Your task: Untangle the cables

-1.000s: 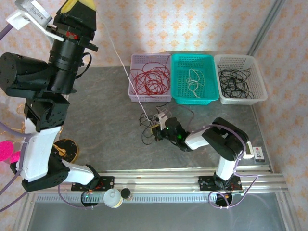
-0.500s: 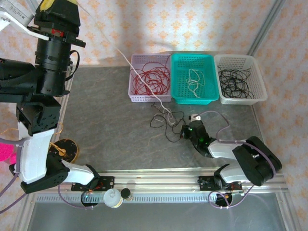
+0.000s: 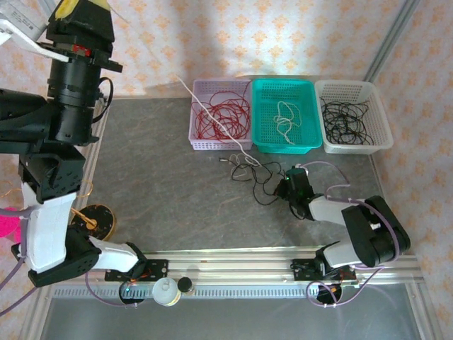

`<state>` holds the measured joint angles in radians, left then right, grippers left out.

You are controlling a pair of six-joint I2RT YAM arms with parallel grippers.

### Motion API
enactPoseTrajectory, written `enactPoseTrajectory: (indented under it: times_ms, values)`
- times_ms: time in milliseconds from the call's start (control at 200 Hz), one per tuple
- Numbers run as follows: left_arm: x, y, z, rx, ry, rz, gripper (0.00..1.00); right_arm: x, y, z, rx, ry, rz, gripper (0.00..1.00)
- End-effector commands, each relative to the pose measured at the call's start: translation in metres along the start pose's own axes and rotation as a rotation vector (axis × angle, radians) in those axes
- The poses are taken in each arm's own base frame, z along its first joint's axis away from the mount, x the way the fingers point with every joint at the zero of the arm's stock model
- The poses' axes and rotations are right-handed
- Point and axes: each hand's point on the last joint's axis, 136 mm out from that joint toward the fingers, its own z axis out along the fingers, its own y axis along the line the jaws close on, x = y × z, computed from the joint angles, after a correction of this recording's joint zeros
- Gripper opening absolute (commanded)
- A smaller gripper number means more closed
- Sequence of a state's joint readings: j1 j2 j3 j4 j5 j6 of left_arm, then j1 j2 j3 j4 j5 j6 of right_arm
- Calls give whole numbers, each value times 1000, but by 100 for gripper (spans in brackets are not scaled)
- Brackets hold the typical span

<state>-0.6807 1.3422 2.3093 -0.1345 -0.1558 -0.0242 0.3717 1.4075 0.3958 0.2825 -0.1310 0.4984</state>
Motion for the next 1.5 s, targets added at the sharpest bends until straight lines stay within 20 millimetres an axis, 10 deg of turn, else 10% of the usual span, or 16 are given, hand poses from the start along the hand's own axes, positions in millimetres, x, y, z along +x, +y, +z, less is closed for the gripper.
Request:
enactPoseTrajectory:
  times_ms: [0,180,285,516,716,1091,1326,1497]
  values:
    - [-21,8,-12,-29,-37,14,0,13,-25,6,66,75,145,0]
    - [-33,13,-20,-51,-46,23,0,18,-27,9,75,104,189,1]
    - [-28,14,-23,-49,-23,16,0,6,1,2,-49,99,118,18]
    - [46,-3,-16,56,135,-78,0,-24,89,-69,-378,-73,-197,51]
    - [98,-16,-11,118,247,-148,0,-23,114,-125,-572,-129,-247,57]
    - [147,-21,-14,144,360,-212,0,-40,308,-278,-1250,-247,-710,63]
    - [156,-20,-17,140,380,-232,0,-34,353,-265,-1358,-156,-764,61]
    - [162,-14,-17,107,386,-224,0,-25,356,-256,-1388,-59,-702,35]
